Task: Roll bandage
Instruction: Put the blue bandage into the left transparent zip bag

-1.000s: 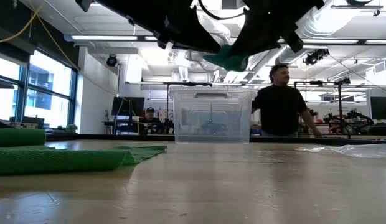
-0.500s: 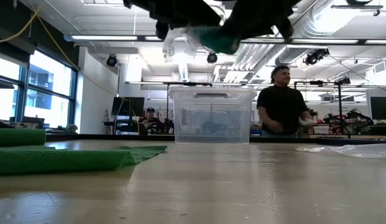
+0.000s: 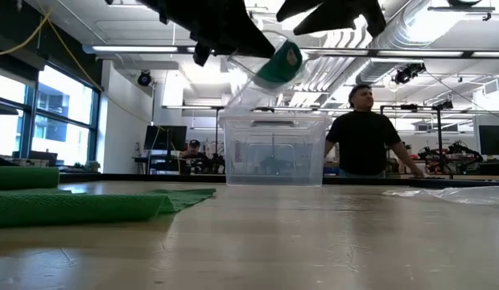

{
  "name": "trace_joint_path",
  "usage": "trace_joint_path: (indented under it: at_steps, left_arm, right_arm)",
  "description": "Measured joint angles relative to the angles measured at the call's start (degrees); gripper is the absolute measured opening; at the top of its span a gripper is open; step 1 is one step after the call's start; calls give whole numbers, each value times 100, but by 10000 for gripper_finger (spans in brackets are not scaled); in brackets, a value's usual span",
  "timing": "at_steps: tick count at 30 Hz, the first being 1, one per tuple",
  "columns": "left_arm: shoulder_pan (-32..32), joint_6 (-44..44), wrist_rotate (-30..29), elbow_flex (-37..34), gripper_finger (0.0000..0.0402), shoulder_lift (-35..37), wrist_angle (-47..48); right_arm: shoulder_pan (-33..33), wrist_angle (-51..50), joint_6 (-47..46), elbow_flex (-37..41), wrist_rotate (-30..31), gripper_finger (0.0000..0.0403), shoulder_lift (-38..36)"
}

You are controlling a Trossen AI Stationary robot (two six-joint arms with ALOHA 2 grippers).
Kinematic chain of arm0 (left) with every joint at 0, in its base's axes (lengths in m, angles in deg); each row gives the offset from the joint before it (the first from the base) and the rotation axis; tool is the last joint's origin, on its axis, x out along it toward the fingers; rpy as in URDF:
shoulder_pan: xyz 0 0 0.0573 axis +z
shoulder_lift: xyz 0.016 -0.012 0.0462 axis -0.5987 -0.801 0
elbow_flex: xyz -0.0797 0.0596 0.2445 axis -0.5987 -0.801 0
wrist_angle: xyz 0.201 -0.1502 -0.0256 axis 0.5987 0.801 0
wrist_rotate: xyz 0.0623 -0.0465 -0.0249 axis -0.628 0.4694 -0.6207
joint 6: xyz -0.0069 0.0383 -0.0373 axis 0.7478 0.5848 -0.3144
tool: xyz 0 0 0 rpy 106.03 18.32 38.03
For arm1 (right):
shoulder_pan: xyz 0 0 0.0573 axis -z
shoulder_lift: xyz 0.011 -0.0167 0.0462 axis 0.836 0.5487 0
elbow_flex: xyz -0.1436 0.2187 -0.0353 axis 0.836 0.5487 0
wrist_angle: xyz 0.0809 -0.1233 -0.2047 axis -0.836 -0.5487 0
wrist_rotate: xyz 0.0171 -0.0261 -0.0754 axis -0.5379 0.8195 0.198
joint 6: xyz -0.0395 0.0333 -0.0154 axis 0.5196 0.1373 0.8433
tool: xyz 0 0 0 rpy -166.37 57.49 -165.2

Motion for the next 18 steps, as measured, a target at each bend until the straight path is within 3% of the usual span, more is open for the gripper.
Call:
trace_joint_path:
  at_steps: [3,6,10,14,16,18]
  left_arm:
    - [69,-81,350,0,0,0,32]
    - [309,-377,1345,0,0,0,176]
    - [707,-706,2446,-4,0,0,269]
    - [867,-754,2668,-4,0,0,57]
    - [874,-759,2690,-4,0,0,60]
    - [835,-799,2692,-4,0,0,79]
  right_arm:
    - [-135,-4,316,0,-40,161,-51]
    - [-287,-12,721,0,-404,161,-260]
    - [-412,6,1350,0,-2191,160,-553]
    - [-457,126,1680,0,-3983,155,-505]
    - [-429,243,1691,0,-4151,143,-414]
    - [-334,161,1605,0,-3774,123,-316]
